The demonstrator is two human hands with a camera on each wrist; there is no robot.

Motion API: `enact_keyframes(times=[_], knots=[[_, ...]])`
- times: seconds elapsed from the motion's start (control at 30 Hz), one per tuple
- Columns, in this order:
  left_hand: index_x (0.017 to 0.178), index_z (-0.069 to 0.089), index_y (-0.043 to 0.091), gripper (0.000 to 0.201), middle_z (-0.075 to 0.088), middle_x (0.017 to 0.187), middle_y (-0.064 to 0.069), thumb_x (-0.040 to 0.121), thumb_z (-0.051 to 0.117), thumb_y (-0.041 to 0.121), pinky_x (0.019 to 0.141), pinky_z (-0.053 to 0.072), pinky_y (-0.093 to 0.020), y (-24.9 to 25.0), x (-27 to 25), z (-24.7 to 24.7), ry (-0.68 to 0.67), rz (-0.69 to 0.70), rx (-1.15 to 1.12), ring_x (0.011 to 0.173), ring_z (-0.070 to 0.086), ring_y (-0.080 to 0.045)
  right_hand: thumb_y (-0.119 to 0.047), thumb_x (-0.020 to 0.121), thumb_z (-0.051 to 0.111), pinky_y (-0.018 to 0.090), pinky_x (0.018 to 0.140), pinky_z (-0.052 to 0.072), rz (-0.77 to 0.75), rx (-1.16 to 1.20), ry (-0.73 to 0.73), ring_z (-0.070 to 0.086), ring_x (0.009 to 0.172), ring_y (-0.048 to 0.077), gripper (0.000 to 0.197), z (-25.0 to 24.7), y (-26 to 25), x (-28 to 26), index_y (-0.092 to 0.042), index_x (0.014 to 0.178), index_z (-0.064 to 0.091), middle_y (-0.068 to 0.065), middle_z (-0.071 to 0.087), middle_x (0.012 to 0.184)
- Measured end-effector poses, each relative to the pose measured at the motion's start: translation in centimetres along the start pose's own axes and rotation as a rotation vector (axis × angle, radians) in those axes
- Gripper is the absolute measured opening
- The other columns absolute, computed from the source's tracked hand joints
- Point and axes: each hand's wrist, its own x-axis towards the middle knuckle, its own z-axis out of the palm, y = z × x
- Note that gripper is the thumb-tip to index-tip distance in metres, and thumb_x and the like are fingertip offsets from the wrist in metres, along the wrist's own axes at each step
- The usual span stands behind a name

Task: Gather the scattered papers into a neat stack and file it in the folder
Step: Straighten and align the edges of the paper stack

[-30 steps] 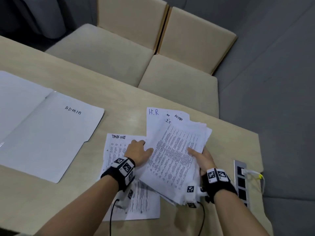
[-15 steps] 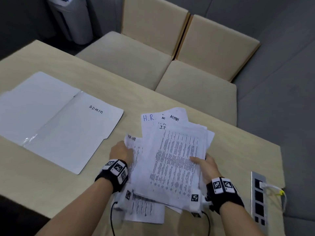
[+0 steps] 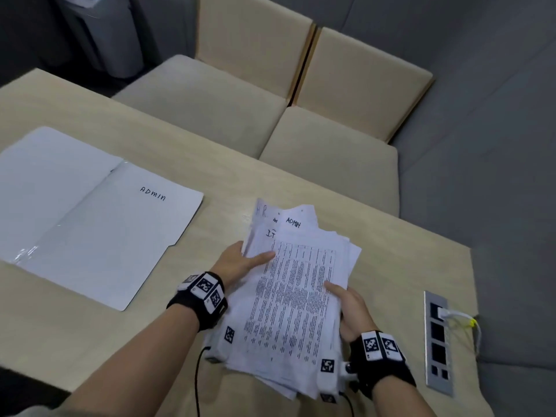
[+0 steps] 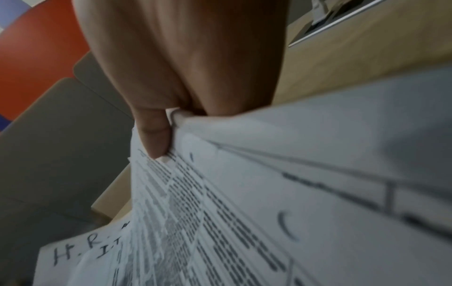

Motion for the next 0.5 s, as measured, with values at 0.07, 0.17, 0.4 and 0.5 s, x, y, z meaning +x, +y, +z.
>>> enact_keyframes(times=[0.07,0.17,0.4,0.5], knots=[[0.120,0.061,0.005,0.055,0.069,0.120,-0.007,0.075,0.083,0.028,0.099,0.049,-0.043,-0.3,-0.1,-0.1,-0.022,-0.012,-0.018,0.116,0.063,-0.030,-0.004,0.097,0.056,0.055,0.093,0.054,0.036,0.028,-0.019,0.074,0.093,0.038,0.027,0.1,-0.2,-0.2,0.006,0.121,0.064,0.028,0.074,0.112],[0.118,0.065,0.001,0.045,0.074,0.111,-0.015,0.075,0.077,0.001,0.102,0.049,-0.053,0.6,-0.7,0.4,-0.152,-0.022,0.004,0.105,0.070,-0.033,-0.010,0.097,0.058,0.060,0.099,0.050,0.065,0.075,-0.047,0.070,0.105,0.044,0.035,0.1,-0.3,-0.6,0.005,0.128,0.061,0.031,0.070,0.119],[0.101,0.064,-0.004,0.021,0.075,0.083,-0.009,0.081,0.069,-0.007,0.069,0.063,-0.035,7.4,-3.7,1.2,-0.378,0.234,0.072,0.073,0.075,-0.022,-0.004,0.091,0.063,0.055,0.089,0.057,-0.223,0.229,-0.156,0.068,0.112,0.043,0.043,0.5,-4.7,-3.7,-0.002,0.134,0.059,0.027,0.067,0.129],[0.112,0.066,0.000,0.040,0.075,0.107,-0.015,0.074,0.076,-0.007,0.089,0.059,-0.049,9.9,-5.3,0.1,-0.214,0.462,-0.055,0.100,0.073,-0.032,-0.008,0.087,0.069,0.048,0.084,0.062,-0.488,0.191,-0.090,0.075,0.103,0.032,0.040,1.2,-7.7,-6.6,-0.002,0.127,0.064,0.018,0.076,0.114]])
